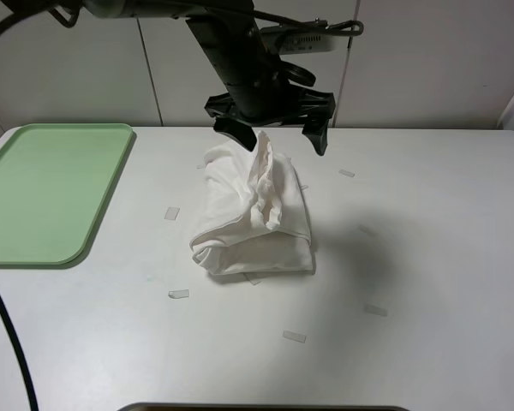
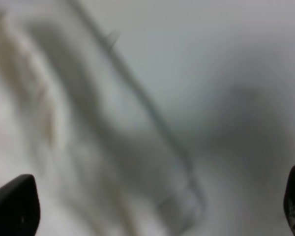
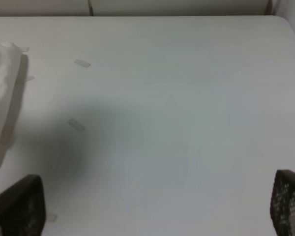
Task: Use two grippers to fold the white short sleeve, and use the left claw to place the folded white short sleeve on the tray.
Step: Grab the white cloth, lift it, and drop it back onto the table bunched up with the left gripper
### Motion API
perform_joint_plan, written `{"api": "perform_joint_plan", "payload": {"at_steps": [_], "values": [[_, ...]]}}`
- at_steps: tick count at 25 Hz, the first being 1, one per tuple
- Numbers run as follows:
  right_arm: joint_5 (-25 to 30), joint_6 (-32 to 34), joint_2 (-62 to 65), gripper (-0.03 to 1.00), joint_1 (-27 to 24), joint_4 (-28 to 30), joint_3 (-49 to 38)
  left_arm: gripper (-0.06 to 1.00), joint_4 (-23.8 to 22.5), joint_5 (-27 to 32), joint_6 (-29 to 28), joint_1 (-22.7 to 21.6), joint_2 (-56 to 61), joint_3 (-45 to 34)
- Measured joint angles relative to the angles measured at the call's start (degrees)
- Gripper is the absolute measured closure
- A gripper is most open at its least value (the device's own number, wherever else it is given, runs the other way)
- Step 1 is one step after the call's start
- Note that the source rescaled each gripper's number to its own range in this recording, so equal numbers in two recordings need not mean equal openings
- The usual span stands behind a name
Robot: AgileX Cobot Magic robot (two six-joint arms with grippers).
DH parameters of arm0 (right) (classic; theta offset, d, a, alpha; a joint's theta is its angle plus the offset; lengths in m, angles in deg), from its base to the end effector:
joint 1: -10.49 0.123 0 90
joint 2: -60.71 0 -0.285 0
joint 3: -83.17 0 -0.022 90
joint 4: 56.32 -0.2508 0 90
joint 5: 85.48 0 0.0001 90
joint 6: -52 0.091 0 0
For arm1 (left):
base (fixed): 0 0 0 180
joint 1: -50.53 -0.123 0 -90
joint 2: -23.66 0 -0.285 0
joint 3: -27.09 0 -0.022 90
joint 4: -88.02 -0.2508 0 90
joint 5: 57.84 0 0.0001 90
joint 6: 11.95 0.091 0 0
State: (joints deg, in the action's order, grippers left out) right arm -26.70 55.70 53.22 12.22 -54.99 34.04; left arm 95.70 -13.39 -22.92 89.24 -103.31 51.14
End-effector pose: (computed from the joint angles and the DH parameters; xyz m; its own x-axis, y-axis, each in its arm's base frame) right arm -0.0030 -0.0019 0.2774 -0.4287 0.0396 -0.9026 0.0103 0.9992 0.0389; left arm 0.3613 -0.3005 0.2399 -0.8161 0.2924 -0.4984 0.4494 0.8634 -0.2293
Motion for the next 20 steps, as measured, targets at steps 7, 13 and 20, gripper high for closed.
{"api": "perform_joint_plan", "payload": {"at_steps": [7, 13, 20], "values": [[0.00, 0.00, 0.00, -0.03, 0.00, 0.00, 0.00, -0.05, -7.12, 10.41, 3.98, -1.97, 0.48, 0.19], [0.00, 0.00, 0.00, -0.03, 0.00, 0.00, 0.00, -0.05, -6.04, 14.13, 11.62, -4.17, -1.13, 0.19], [0.00, 0.00, 0.00, -0.03, 0.00, 0.00, 0.00, -0.05, -4.90, 14.00, 16.63, -4.50, -6.51, 1.59]]}}
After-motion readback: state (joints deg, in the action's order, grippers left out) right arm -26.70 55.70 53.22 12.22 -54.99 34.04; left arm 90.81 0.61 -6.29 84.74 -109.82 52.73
